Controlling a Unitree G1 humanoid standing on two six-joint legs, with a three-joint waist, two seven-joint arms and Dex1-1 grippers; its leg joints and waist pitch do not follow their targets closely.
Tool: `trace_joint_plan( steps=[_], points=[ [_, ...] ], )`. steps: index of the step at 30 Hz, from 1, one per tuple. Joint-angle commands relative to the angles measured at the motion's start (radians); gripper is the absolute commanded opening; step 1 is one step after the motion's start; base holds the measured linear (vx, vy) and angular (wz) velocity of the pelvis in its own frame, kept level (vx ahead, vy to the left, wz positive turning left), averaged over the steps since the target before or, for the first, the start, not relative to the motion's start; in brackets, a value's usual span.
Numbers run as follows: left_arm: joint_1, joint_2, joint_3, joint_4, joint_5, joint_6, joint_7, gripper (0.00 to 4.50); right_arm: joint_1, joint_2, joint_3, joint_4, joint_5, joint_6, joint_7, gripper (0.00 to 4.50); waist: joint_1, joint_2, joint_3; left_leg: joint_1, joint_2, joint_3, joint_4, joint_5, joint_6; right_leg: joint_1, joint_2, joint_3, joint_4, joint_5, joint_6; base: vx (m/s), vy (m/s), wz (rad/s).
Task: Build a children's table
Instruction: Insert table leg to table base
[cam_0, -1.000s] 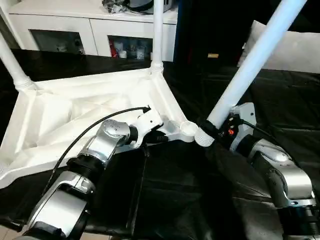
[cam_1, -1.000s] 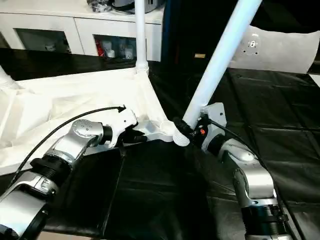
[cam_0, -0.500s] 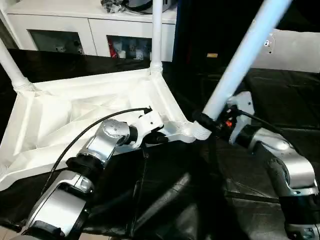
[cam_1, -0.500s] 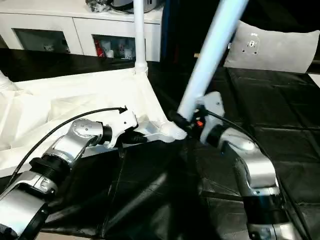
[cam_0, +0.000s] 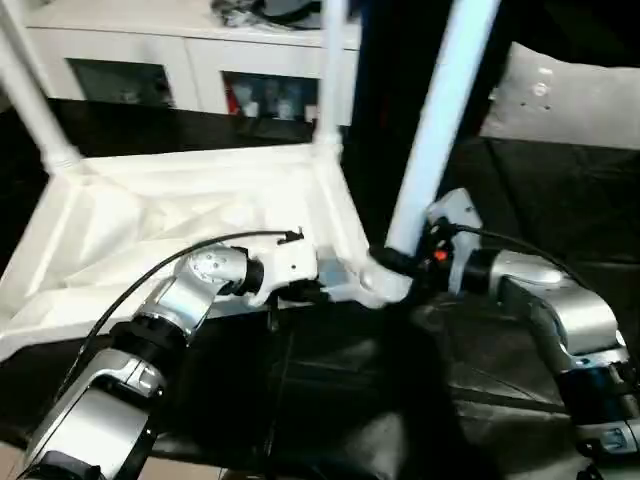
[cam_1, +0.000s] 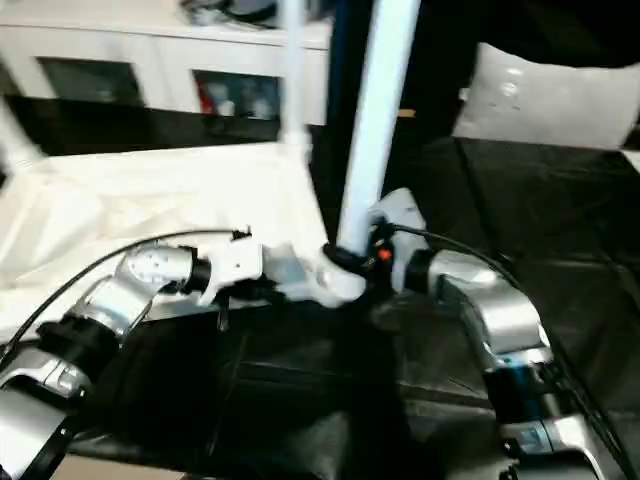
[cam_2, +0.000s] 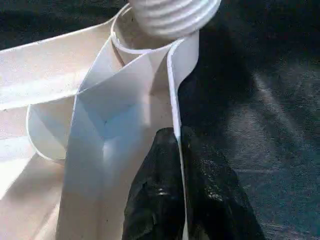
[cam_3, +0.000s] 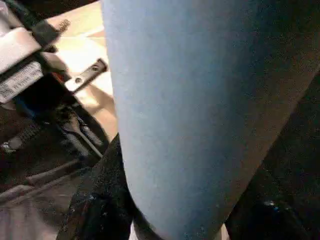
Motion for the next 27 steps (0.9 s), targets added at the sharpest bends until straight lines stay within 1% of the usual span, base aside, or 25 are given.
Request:
trace_joint_plan(
  steps=[1, 5, 6, 7, 8, 9, 11, 12, 14, 15, 17, 18, 19, 20, 22, 23, 24, 25, 26, 27],
  points=[
    [0.006, 0.001, -0.048, -0.005, 0.033, -0.029, -0.028, 0.00, -0.009, 0.001, 0.012, 0.029, -0.005, 0.001, 0.015, 1.87, -0.003, -0.006, -0.069, 0.020, 0.077, -0.024, -0.071, -0.134, 0.026, 0.051, -0.101, 0.051, -0.062, -0.095, -0.251, 0.000, 0.000, 0.00],
    [0.007, -0.002, -0.045, -0.004, 0.039, -0.042, -0.033, 0.00, -0.027, 0.013, 0.030, 0.079, -0.024, -0.010, 0.030, 1.87, 0.001, -0.006, -0.071, 0.019, 0.075, -0.023, -0.069, -0.124, 0.021, 0.052, -0.101, 0.051, -0.062, -0.098, -0.242, 0.000, 0.000, 0.00],
    [0.009, -0.003, -0.042, -0.008, 0.037, -0.043, -0.044, 0.00, -0.034, 0.018, 0.033, 0.104, -0.036, -0.022, 0.028, 1.87, 0.001, -0.001, -0.072, 0.019, 0.075, -0.024, -0.069, -0.118, 0.018, 0.050, -0.101, 0.051, -0.060, -0.089, -0.245, 0.000, 0.000, 0.00],
    [0.009, -0.003, -0.042, -0.008, 0.037, -0.043, -0.044, 0.00, -0.034, 0.018, 0.033, 0.104, -0.036, -0.022, 0.028, 1.87, -0.001, -0.002, -0.071, 0.019, 0.074, -0.023, -0.069, -0.120, 0.017, 0.050, -0.099, 0.051, -0.061, -0.088, -0.245, 0.000, 0.000, 0.00],
    [0.009, -0.002, -0.042, -0.008, 0.036, -0.044, -0.046, 0.00, -0.039, 0.022, 0.031, 0.119, -0.039, -0.026, 0.024, 1.87, 0.000, -0.003, -0.071, 0.020, 0.075, -0.024, -0.070, -0.119, 0.017, 0.051, -0.099, 0.051, -0.060, -0.082, -0.245, 0.000, 0.000, 0.00],
    [0.011, 0.001, -0.044, -0.012, 0.033, -0.044, -0.055, 0.00, -0.048, 0.027, 0.029, 0.150, -0.041, -0.038, 0.022, 1.87, 0.001, 0.000, -0.073, 0.019, 0.075, -0.024, -0.069, -0.116, 0.017, 0.051, -0.100, 0.051, -0.059, -0.074, -0.247, 0.000, 0.000, 0.00],
    [0.011, 0.002, -0.045, -0.012, 0.032, -0.044, -0.056, 0.00, -0.051, 0.029, 0.027, 0.165, -0.044, -0.044, 0.018, 1.87, 0.001, -0.002, -0.072, 0.019, 0.074, -0.023, -0.069, -0.120, 0.016, 0.052, -0.099, 0.050, -0.060, -0.075, -0.250, 0.000, 0.000, 0.00],
    [0.012, 0.003, -0.046, -0.013, 0.030, -0.045, -0.057, 0.00, -0.055, 0.033, 0.024, 0.181, -0.047, -0.051, 0.016, 1.87, 0.001, 0.002, -0.072, 0.020, 0.075, -0.024, -0.069, -0.125, 0.013, 0.051, -0.100, 0.050, -0.060, -0.079, -0.251, 0.000, 0.000, 0.00],
    [0.012, 0.003, -0.045, -0.012, 0.029, -0.046, -0.056, 0.00, -0.061, 0.046, 0.009, 0.216, -0.041, -0.065, 0.016, 1.87, 0.000, 0.000, -0.072, 0.019, 0.075, -0.024, -0.070, -0.132, 0.012, 0.052, -0.100, 0.050, -0.059, -0.078, -0.253, 0.000, 0.000, 0.00],
    [0.013, 0.003, -0.043, -0.009, 0.030, -0.046, -0.053, 0.00, -0.060, 0.056, -0.002, 0.228, -0.029, -0.067, 0.024, 1.87, 0.000, 0.003, -0.071, 0.020, 0.074, -0.024, -0.070, -0.142, 0.010, 0.051, -0.099, 0.050, -0.062, -0.089, -0.253, 0.000, 0.000, 0.00],
    [0.012, 0.000, -0.038, -0.005, 0.029, -0.043, -0.045, 0.00, -0.052, 0.063, -0.011, 0.233, -0.017, -0.065, 0.034, 1.87, 0.001, 0.001, -0.072, 0.019, 0.075, -0.025, -0.071, -0.138, 0.009, 0.053, -0.099, 0.049, -0.060, -0.082, -0.254, 0.000, 0.000, 0.00],
    [0.012, -0.005, -0.030, 0.000, 0.026, -0.037, -0.033, 0.00, -0.038, 0.064, -0.016, 0.229, -0.007, -0.062, 0.042, 1.87, 0.002, 0.003, -0.072, 0.020, 0.075, -0.025, -0.071, -0.136, 0.009, 0.053, -0.099, 0.049, -0.059, -0.078, -0.254, 0.000, 0.000, 0.00],
    [0.012, -0.006, -0.028, 0.001, 0.026, -0.035, -0.029, 0.00, -0.033, 0.064, -0.018, 0.228, -0.004, -0.061, 0.045, 1.87, 0.002, 0.002, -0.072, 0.020, 0.076, -0.024, -0.070, -0.135, 0.012, 0.053, -0.099, 0.050, -0.059, -0.067, -0.255, 0.000, 0.000, 0.00],
    [0.013, -0.012, -0.018, 0.007, 0.021, -0.027, -0.015, 0.00, -0.009, 0.067, -0.030, 0.219, 0.010, -0.060, 0.048, 1.87, 0.006, 0.004, -0.073, 0.020, 0.077, -0.024, -0.071, -0.134, 0.016, 0.053, -0.100, 0.050, -0.059, -0.058, -0.256, 0.000, 0.000, 0.00],
    [0.013, -0.018, -0.010, 0.015, 0.019, -0.020, 0.000, 0.00, 0.017, 0.071, -0.049, 0.217, 0.024, -0.066, 0.041, 1.87, 0.007, 0.003, -0.073, 0.021, 0.077, -0.024, -0.071, -0.138, 0.016, 0.053, -0.101, 0.049, -0.060, -0.061, -0.259, 0.000, 0.000, 0.00],
    [0.012, -0.021, -0.004, 0.021, 0.016, -0.015, 0.008, 0.00, 0.036, 0.077, -0.065, 0.220, 0.031, -0.078, 0.033, 1.87, 0.009, 0.005, -0.072, 0.022, 0.078, -0.024, -0.071, -0.144, 0.016, 0.052, -0.101, 0.049, -0.062, -0.067, -0.259, 0.000, 0.000, 0.00],
    [0.013, -0.023, 0.000, 0.025, 0.014, -0.012, 0.015, 0.00, 0.050, 0.081, -0.076, 0.220, 0.037, -0.085, 0.027, 1.87, 0.010, 0.004, -0.070, 0.024, 0.078, -0.024, -0.073, -0.160, 0.013, 0.050, -0.102, 0.049, -0.065, -0.090, -0.257, 0.000, 0.000, 0.00],
    [0.013, -0.025, 0.004, 0.028, 0.012, -0.009, 0.023, 0.00, 0.065, 0.086, -0.087, 0.221, 0.040, -0.094, 0.024, 1.87, 0.009, 0.013, -0.070, 0.023, 0.078, -0.026, -0.076, -0.182, 0.005, 0.051, -0.101, 0.049, -0.068, -0.109, -0.253, 0.000, 0.000, 0.00],
    [0.013, -0.026, 0.008, 0.029, 0.010, -0.004, 0.026, 0.00, 0.081, 0.093, -0.098, 0.221, 0.042, -0.111, 0.019, 1.87, 0.010, 0.011, -0.068, 0.025, 0.078, -0.026, -0.077, -0.194, 0.002, 0.049, -0.101, 0.048, -0.071, -0.124, -0.251, 0.000, 0.000, 0.00],
    [0.013, -0.027, 0.011, 0.031, 0.010, -0.002, 0.028, 0.00, 0.098, 0.100, -0.111, 0.221, 0.047, -0.127, 0.014, 1.87, 0.012, 0.026, -0.067, 0.027, 0.078, -0.028, -0.079, -0.222, -0.007, 0.049, -0.103, 0.049, -0.074, -0.155, -0.246, 0.000, 0.000, 0.00]
  ],
)
